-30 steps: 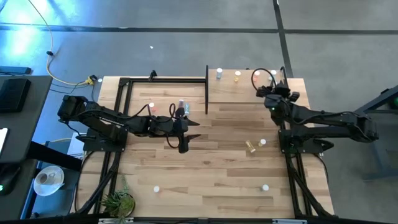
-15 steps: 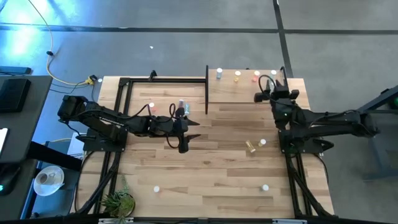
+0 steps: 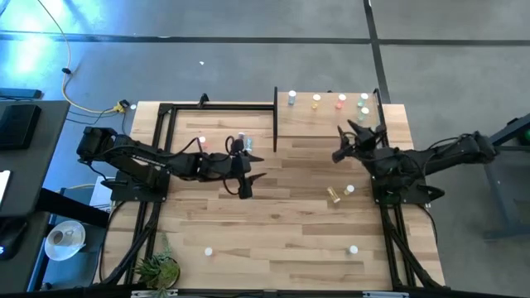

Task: Pick and place medicine bottles onto shelf by color
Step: Put the right yellow medicine bottle aligned with the other yellow medicine bottle on the shelf

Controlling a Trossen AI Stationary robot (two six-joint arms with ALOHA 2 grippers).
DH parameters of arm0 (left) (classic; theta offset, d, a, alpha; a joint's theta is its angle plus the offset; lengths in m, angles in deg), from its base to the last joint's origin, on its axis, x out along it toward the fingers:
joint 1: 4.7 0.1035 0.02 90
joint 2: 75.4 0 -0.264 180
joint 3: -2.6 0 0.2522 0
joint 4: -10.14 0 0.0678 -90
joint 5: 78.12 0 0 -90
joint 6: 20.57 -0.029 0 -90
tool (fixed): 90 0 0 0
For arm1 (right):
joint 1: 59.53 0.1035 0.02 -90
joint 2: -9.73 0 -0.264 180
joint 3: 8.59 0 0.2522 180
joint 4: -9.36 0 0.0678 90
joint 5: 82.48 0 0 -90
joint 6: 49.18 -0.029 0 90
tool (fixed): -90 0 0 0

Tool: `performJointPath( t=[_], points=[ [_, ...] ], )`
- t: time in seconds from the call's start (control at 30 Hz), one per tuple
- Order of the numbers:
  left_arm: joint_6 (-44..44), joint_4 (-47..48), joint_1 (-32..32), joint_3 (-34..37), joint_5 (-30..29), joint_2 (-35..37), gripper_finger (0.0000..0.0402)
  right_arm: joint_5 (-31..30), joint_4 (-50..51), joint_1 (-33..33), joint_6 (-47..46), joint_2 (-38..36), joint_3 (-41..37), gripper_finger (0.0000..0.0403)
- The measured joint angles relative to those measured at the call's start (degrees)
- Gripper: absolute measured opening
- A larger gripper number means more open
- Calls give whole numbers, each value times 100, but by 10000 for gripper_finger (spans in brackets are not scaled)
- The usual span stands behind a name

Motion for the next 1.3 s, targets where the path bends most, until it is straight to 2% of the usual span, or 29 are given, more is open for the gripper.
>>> performJointPath(
  t=[0.1,0.33,0.5,1.0,1.3],
  points=[
    [-4,48,21,0,-2,0,213,453,734,187,-593,0,173,168],
    [-4,16,187,0,2,0,213,2328,3584,252,-3068,9,809,168],
    [0,9,288,0,2,0,213,3309,5018,219,-3842,9,1145,168],
    [6,9,286,0,2,0,213,5259,6967,186,-5398,217,1381,168],
    [2,8,286,0,2,0,213,5904,7083,186,-4728,662,1381,168]
  ],
)
